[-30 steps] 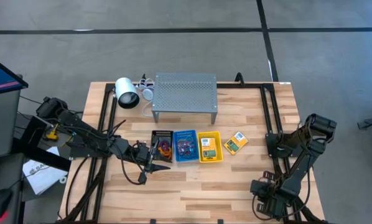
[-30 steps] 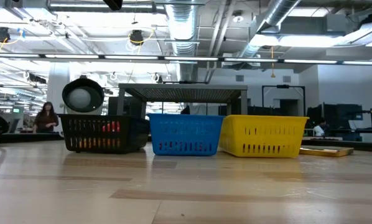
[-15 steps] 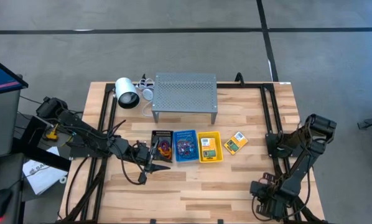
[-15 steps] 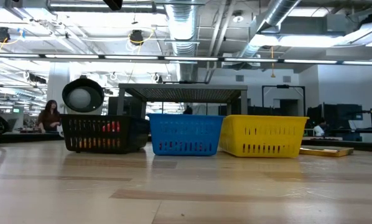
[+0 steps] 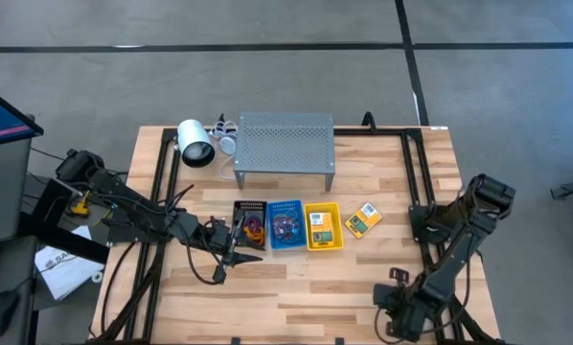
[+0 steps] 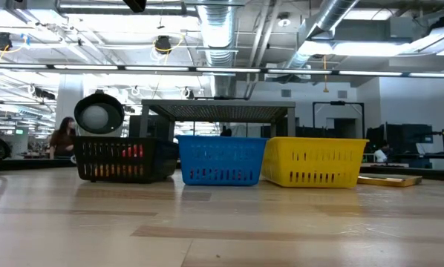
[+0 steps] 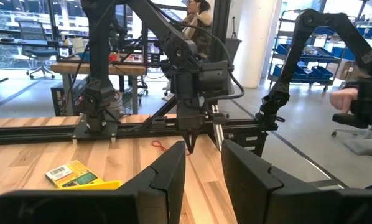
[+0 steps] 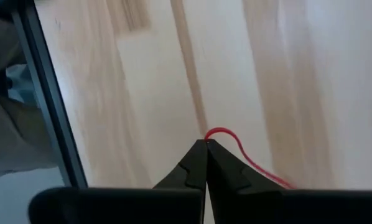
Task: Pick & Place Office Desk Supplies
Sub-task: Put the red rubber band into the blue basket
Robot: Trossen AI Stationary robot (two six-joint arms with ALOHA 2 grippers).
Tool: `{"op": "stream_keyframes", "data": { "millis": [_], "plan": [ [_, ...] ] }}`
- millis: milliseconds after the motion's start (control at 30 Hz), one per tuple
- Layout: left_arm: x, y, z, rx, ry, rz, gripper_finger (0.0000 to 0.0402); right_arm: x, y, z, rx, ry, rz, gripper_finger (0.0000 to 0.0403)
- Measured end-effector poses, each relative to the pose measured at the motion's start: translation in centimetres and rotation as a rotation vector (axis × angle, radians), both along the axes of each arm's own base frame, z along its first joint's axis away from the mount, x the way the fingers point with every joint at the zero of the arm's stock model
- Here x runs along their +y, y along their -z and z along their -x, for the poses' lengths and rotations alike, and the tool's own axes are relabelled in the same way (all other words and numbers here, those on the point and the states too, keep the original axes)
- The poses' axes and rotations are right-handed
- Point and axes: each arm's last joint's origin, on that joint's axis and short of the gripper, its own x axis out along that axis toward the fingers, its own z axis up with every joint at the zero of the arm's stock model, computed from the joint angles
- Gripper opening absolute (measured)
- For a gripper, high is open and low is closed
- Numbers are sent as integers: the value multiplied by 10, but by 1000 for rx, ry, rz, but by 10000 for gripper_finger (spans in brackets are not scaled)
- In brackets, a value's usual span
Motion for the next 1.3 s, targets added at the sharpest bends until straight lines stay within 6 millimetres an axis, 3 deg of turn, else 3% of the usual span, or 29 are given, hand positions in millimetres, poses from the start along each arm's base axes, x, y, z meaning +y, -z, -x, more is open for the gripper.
{"op": "stream_keyframes", "data": {
  "millis": [367, 700, 1067, 1300],
  "plan": [
    [0, 1, 0, 17, 0, 18, 102, -21, -21, -55, -117, -163, 60, 0],
    [-3, 17, -4, 132, 2, 33, 102, -44, -50, -101, -228, -312, 114, 0],
    [-10, 50, -20, 231, -5, 32, 102, -60, -71, -125, -306, -417, 168, 0],
    [-16, 64, -31, 199, -3, 54, 102, -62, -95, -138, -396, -474, 212, 0]
  ]
}}
